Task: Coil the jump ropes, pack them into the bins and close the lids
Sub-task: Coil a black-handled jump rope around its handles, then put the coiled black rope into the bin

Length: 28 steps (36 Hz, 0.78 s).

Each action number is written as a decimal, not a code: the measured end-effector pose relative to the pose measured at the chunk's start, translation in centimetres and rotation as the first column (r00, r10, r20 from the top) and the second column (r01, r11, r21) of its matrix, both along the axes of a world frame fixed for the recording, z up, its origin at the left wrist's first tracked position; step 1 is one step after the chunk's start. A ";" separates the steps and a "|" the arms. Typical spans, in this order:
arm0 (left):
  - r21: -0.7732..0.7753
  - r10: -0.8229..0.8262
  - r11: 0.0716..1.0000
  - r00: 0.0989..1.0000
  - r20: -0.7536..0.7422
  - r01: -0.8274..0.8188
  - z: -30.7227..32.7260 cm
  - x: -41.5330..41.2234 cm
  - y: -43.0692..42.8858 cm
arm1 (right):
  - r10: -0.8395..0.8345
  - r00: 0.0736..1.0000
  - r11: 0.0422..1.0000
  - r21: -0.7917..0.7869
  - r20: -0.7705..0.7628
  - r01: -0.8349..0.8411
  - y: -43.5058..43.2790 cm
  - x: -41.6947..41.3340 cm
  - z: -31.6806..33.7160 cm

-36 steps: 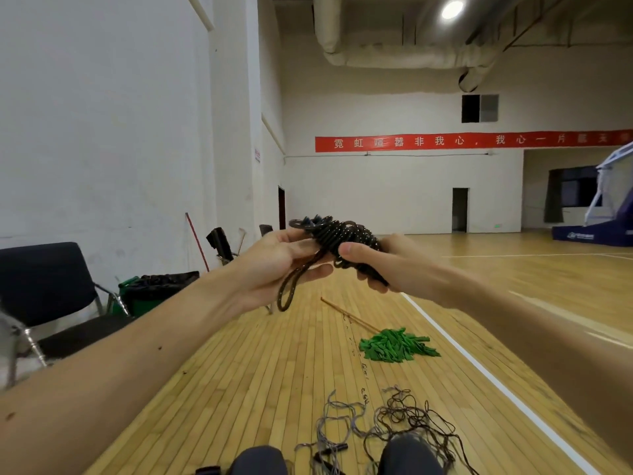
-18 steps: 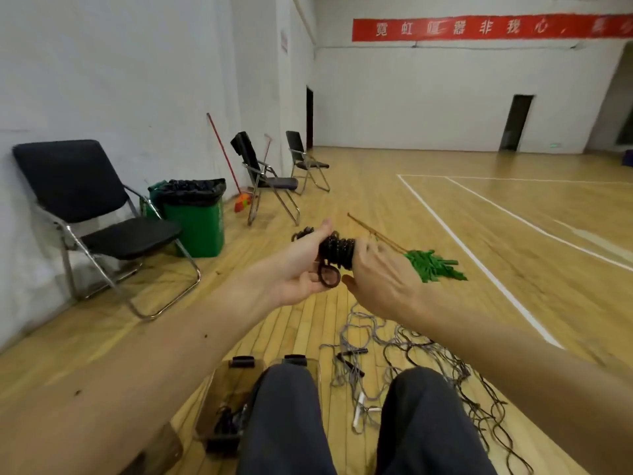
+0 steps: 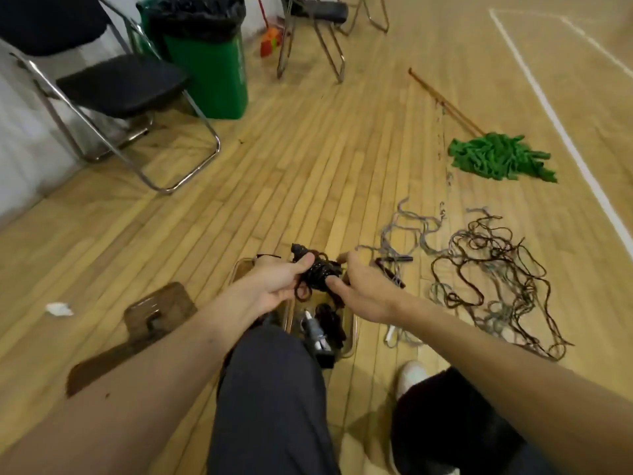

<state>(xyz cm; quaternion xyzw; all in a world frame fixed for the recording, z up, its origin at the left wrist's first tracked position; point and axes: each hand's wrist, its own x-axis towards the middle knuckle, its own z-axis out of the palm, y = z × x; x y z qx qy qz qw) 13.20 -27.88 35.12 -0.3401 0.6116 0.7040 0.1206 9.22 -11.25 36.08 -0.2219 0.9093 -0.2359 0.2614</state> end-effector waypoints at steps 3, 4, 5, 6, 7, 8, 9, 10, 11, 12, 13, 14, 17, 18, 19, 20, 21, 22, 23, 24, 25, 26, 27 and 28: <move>-0.061 -0.006 0.998 0.993 0.118 0.013 -6.1 -2.2 -1.1 | -0.052 0.987 0.998 -0.021 0.153 0.056 -1.0 -1.9 -5.2; -0.070 -0.033 0.997 0.989 0.144 0.043 -7.8 -2.8 -1.3 | -0.062 0.979 0.998 -0.014 0.196 0.065 -1.2 -2.5 -7.1; -0.078 -0.065 0.994 0.982 0.178 0.080 -9.8 -3.8 -1.4 | -0.076 0.966 0.997 -0.009 0.246 0.081 -1.3 -3.2 -9.0; -0.090 -0.104 0.988 0.972 0.211 0.125 -11.7 -4.8 -1.6 | -0.096 0.949 0.995 -0.003 0.299 0.102 -1.4 -3.9 -11.2; -0.108 -0.147 0.978 0.959 0.244 0.177 -14.0 -6.0 -1.7 | -0.121 0.932 0.992 0.012 0.342 0.124 -1.6 -4.8 -13.4; -0.131 -0.190 0.964 0.943 0.272 0.232 -16.2 -7.0 -1.8 | -0.146 0.918 0.989 0.031 0.368 0.145 -1.6 -5.4 -15.5; -0.155 -0.235 0.944 0.922 0.307 0.293 -18.3 -7.8 -1.8 | -0.177 0.906 0.984 0.047 0.385 0.172 -1.7 -6.0 -17.4; -0.174 -0.275 0.922 0.902 0.332 0.345 -19.7 -8.4 -1.8 | -0.202 0.898 0.979 0.056 0.391 0.196 -1.7 -6.3 -18.6; -0.179 -0.306 0.905 0.882 0.360 0.387 -21.8 -9.2 -1.7 | -0.228 0.881 0.973 0.064 0.415 0.221 -1.7 -6.9 -20.5; -0.183 -0.330 0.890 0.867 0.372 0.417 -23.3 -9.8 -1.4 | -0.247 0.861 0.968 0.073 0.444 0.240 -1.7 -7.4 -22.1; -0.186 -0.352 0.875 0.851 0.389 0.446 -24.7 -10.5 -1.2 | -0.257 0.840 0.965 0.075 0.478 0.253 -1.8 -7.7 -23.6; -0.186 -0.371 0.862 0.837 0.401 0.471 -26.2 -11.1 -1.0 | -0.263 0.816 0.962 0.075 0.515 0.263 -1.9 -8.1 -25.1; -0.188 -0.401 0.830 0.795 0.455 0.526 -29.9 -12.3 -0.9 | -0.275 0.751 0.955 0.078 0.600 0.287 -2.4 -8.8 -29.2; -0.184 -0.409 0.822 0.784 0.466 0.538 -31.0 -12.7 -0.8 | -0.286 0.731 0.950 0.081 0.620 0.303 -2.5 -9.0 -30.4; -0.181 -0.411 0.818 0.775 0.480 0.546 -32.1 -12.9 -0.7 | -0.297 0.710 0.945 0.089 0.638 0.315 -2.8 -9.2 -31.6; -0.179 -0.406 0.820 0.773 0.487 0.544 -33.5 -13.0 -0.7 | -0.306 0.695 0.941 0.099 0.650 0.323 -3.0 -9.4 -32.7; -0.176 -0.397 0.824 0.770 0.499 0.539 -34.5 -13.1 -0.5 | -0.311 0.683 0.940 0.107 0.661 0.325 -3.3 -9.6 -33.7; -0.178 -0.388 0.828 0.772 0.503 0.532 -35.5 -13.1 -0.4 | -0.311 0.675 0.940 0.114 0.669 0.320 -3.5 -9.7 -34.6; -0.184 -0.373 0.834 0.776 0.508 0.521 -36.3 -13.0 -0.2 | -0.307 0.671 0.944 0.124 0.675 0.307 -3.8 -9.8 -35.3; -0.197 -0.359 0.839 0.787 0.502 0.508 -36.6 -13.0 0.0 | -0.299 0.676 0.948 0.125 0.674 0.294 -4.0 -9.9 -35.6; -0.213 -0.336 0.848 0.802 0.493 0.486 -37.0 -12.9 0.2 | -0.292 0.680 0.951 0.125 0.672 0.284 -4.2 -9.9 -36.1; -0.236 -0.312 0.853 0.818 0.484 0.465 -37.7 -12.8 0.3 | -0.289 0.680 0.951 0.122 0.674 0.283 -4.4 -10.0 -36.6; -0.270 -0.289 0.848 0.825 0.486 0.457 -37.9 -12.7 0.5 | -0.290 0.675 0.950 0.120 0.678 0.287 -4.6 -10.0 -36.9; -0.316 -0.269 0.832 0.830 0.489 0.456 -37.9 -12.6 0.8 | -0.291 0.671 0.950 0.122 0.682 0.288 -4.7 -10.1 -37.0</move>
